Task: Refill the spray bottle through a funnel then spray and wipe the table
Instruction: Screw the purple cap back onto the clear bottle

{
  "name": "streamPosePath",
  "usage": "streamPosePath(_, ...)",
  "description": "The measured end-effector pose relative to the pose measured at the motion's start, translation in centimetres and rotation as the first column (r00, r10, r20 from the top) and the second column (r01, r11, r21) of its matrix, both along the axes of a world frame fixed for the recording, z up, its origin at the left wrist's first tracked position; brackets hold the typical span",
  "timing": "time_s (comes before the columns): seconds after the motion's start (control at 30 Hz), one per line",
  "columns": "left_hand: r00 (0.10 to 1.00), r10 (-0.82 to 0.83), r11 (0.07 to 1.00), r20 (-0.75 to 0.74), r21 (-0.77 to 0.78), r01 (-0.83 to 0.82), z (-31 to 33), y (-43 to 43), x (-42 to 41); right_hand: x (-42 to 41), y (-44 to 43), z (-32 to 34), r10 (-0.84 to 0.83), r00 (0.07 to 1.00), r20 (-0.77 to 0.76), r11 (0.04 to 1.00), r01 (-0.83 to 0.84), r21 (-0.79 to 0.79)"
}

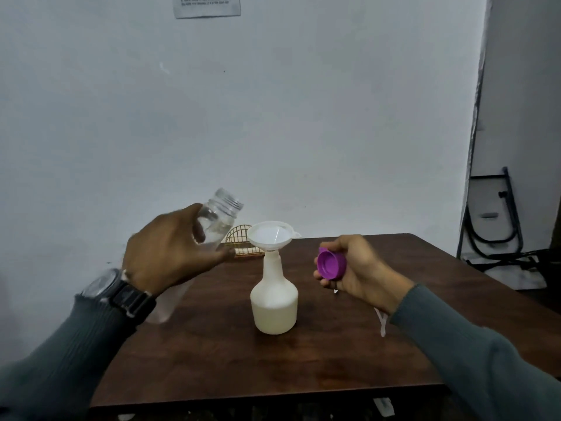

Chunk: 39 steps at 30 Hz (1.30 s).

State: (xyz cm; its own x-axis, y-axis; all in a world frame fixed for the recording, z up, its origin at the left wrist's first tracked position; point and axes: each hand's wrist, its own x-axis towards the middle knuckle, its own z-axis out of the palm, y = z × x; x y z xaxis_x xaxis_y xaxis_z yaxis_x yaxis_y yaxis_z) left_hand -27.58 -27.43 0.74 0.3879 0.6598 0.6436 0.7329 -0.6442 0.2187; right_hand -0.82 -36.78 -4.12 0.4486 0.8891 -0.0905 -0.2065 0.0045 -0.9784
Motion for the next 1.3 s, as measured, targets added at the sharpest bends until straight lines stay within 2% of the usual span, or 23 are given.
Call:
streamPosePath(0.1,0.996,-0.014,0.995,0.093,-0.095,0.023,-3.0,-1.8,-1.1,-0.6,-1.0,-0.8,0.052,0.990,0.128,0.997,-0.044,-0.068)
streamPosePath(0.23,0.974,-0.048,0.962,0.220,-0.252,0.104,-7.0,-2.7,-0.5,-2.1,-2.3,-1.7,0.121,0.927,0.355,0.988,-0.079,-0.132)
streamPosePath(0.37,0.913,-0.068,0.939,0.402,-0.284,0.195,-9.0,-3.1,1.2,-3.3,-3.9,-2.0,0.099,0.758,0.645,0.995,-0.056,-0.086)
streamPosePath(0.43,0.896,-0.086,0.933,0.436,-0.281,0.226,-9.2,-3.4,2.2,-3.6,-4.5,-1.8,0.088,0.679,0.729,0.996,-0.049,-0.074)
streamPosePath(0.67,0.890,-0.148,0.902,0.432,-0.309,0.300,-9.6,-3.4,5.0,-4.6,-5.1,0.4,-0.040,0.651,0.758,0.988,-0.090,0.129)
streamPosePath(0.83,0.820,-0.171,0.859,0.545,-0.326,0.396,-10.6,-3.3,6.5,-4.9,-5.3,3.2,-0.228,0.573,0.787,0.937,-0.092,0.338)
streamPosePath(0.9,0.795,-0.185,0.851,0.578,-0.310,0.424,-11.0,-3.4,7.0,-4.8,-5.5,4.8,-0.208,0.573,0.793,0.914,-0.176,0.367)
streamPosePath(0.97,0.779,-0.195,0.846,0.596,-0.299,0.441,-11.1,-3.5,7.4,-4.8,-5.5,6.3,-0.106,0.532,0.840,0.903,-0.302,0.305)
streamPosePath(1.03,0.773,-0.204,0.841,0.600,-0.296,0.452,-11.2,-3.4,7.7,-4.9,-5.1,7.4,-0.012,0.430,0.903,0.905,-0.379,0.192)
streamPosePath(1.13,0.769,-0.219,0.837,0.601,-0.290,0.465,-11.3,-3.3,8.2,-5.2,-4.2,8.8,0.069,0.251,0.966,0.926,-0.377,0.032)
streamPosePath(1.3,0.766,-0.237,0.832,0.597,-0.283,0.477,-11.4,-3.3,8.3,-5.6,-2.8,9.5,0.177,0.113,0.978,0.933,-0.336,-0.131)
